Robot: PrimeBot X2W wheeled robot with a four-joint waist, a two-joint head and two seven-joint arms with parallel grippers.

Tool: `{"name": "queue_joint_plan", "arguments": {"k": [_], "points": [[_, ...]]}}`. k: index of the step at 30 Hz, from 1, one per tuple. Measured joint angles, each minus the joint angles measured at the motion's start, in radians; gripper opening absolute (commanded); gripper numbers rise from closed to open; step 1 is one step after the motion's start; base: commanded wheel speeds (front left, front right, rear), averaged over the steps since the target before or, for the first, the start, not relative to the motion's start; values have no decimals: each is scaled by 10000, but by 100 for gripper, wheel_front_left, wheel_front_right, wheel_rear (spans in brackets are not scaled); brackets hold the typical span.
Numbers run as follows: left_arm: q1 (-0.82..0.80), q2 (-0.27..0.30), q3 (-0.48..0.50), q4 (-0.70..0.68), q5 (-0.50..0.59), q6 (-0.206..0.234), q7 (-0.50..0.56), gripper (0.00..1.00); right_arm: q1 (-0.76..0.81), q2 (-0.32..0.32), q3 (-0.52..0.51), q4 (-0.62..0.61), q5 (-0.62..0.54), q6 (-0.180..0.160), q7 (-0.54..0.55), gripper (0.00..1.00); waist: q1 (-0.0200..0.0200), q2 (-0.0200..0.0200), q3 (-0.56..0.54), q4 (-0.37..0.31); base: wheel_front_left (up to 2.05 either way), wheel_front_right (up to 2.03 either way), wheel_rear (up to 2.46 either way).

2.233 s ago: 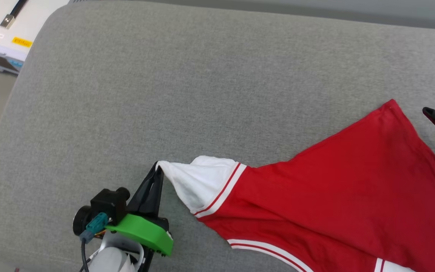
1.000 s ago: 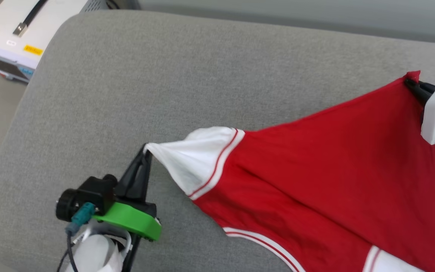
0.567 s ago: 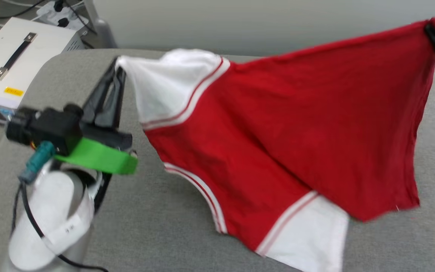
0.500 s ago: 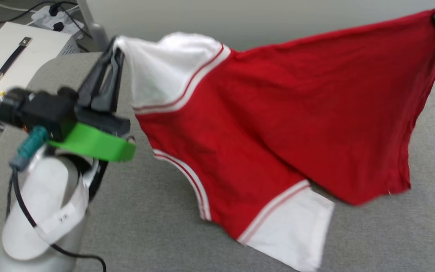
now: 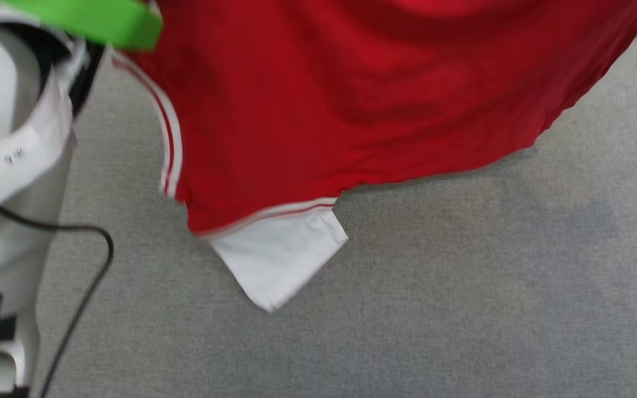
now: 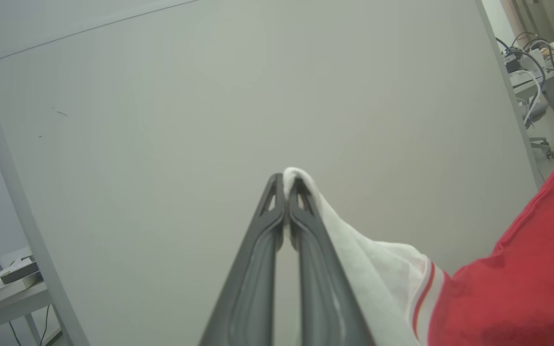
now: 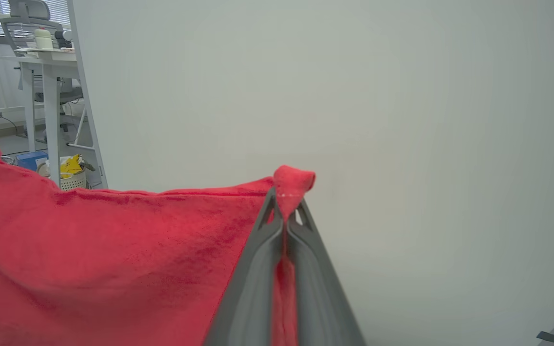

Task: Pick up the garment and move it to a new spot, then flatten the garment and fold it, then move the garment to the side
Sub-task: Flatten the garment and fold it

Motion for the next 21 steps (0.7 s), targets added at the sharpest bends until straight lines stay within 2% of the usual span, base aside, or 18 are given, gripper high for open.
{"name": "queue_joint_plan", "arguments": {"k": [5, 11, 14, 21], "points": [[-2596, 174, -771, 1229, -150, -42, 50, 0, -2099, 347, 2, 1020, -178, 0, 75, 0, 0, 0, 849, -166, 0, 0, 0], [-5678, 305, -1764, 2890, -318, -42, -330, 0, -4930, 395, 422, 2711, -861, 0, -245, 0, 3, 0, 1890, -363, 0, 0, 0], [-6757, 393, -2184, 3248, -134, -42, -476, 0, -6230, 445, 740, 3534, -1143, 0, -616, 0, 3, 1, 2311, -464, 0, 0, 0], [-8036, 591, -2182, 3597, -188, -42, -560, 0, -8464, 508, 1712, 5101, -1682, 0, -1561, 0, 2, 0, 3055, -653, 0, 0, 0]]}}
